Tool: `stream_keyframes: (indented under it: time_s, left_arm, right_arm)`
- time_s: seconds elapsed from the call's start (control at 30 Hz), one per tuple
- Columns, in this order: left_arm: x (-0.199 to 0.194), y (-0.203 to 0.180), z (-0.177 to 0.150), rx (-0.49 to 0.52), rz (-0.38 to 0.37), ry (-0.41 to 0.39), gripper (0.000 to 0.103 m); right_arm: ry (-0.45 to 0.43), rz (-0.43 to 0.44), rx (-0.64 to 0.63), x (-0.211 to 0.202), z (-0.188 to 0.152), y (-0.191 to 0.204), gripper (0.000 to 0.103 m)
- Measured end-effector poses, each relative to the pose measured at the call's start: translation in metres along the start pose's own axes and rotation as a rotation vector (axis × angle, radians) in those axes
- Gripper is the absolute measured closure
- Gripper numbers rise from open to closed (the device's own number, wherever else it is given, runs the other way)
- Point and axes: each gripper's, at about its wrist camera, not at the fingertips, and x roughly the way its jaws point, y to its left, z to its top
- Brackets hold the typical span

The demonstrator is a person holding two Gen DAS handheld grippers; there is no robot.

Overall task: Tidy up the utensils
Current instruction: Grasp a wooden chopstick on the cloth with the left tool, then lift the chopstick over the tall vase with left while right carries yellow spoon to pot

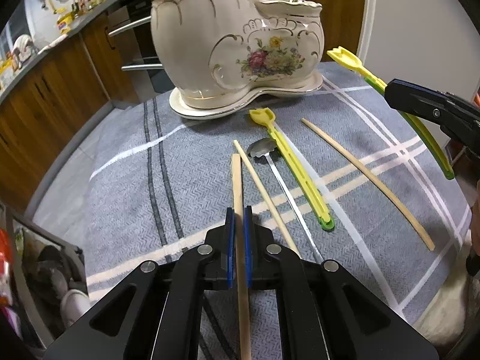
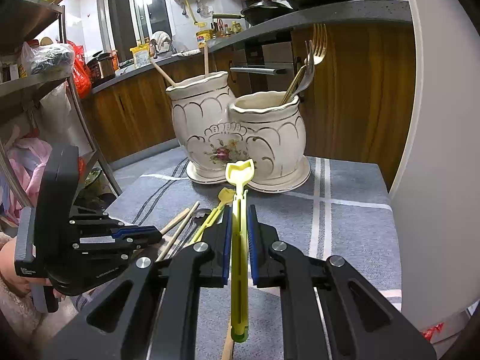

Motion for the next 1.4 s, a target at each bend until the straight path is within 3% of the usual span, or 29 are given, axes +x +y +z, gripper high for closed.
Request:
stream_keyframes:
  time_s: [0.23, 0.33, 0.63, 0.87, 1.1, 1.4]
  left_arm:
    - [0.000, -0.001, 0.007, 0.058, -0.009, 0.073, 0.093]
    - [0.001, 0.005, 0.010, 0.051, -0.049, 0.097, 0.092]
    - [-0.002, 0.012, 0.003, 0.074, -0.047, 0.041, 0.097]
    - [-0.039, 0.026, -0.006, 0.049, -0.057, -0.161, 0.097]
    - [-0.087, 0.038, -0.003, 0.019, -0.102, -0.409, 0.097]
    - [-0.107, 0.057, 0.041, -0.044, -0.180, -0.565, 0.097]
  right_arm:
    - [0.018, 0.001, -0.009, 0.006, 0.000, 0.000, 0.093]
    - [0.018, 0.002, -0.008, 0.007, 0.000, -0.001, 0.093]
    - [-0.020, 0.004, -0.004, 0.000, 0.000, -0.002, 0.093]
    - [-0.114, 0.001, 0.031, -0.013, 0.005, -0.008, 0.093]
    - [-0.279, 0.006, 0.070, -0.031, 0.022, -0.013, 0.093]
    - [-0.414, 0.045, 0.152, -0.027, 0.073, -0.027, 0.093]
